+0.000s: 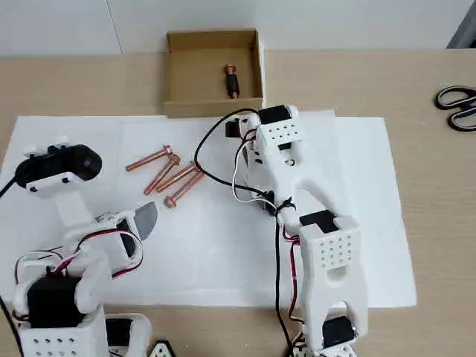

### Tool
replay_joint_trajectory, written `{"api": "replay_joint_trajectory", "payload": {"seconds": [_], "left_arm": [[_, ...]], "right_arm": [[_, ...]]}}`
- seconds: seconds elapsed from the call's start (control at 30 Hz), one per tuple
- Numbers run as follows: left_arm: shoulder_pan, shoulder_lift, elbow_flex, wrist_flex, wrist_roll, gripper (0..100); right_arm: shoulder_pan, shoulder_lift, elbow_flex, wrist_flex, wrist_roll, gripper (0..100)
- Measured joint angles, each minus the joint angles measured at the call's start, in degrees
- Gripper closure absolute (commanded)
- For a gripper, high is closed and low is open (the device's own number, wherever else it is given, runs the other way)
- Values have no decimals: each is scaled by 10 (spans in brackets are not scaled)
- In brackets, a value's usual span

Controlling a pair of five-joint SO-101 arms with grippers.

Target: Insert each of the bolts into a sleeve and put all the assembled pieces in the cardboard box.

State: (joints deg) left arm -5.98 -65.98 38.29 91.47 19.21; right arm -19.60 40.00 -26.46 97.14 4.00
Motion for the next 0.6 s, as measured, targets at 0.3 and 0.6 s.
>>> {"api": "replay_joint_trajectory", "payload": {"seconds": [0.3,0.6], "left_arm": [[0,0,8,-58,-32,750],[3,67,-44,-92,-129,750]], "right_arm": [[0,-17,0,0,0,995],[-1,-125,0,-1,0,995]]}}
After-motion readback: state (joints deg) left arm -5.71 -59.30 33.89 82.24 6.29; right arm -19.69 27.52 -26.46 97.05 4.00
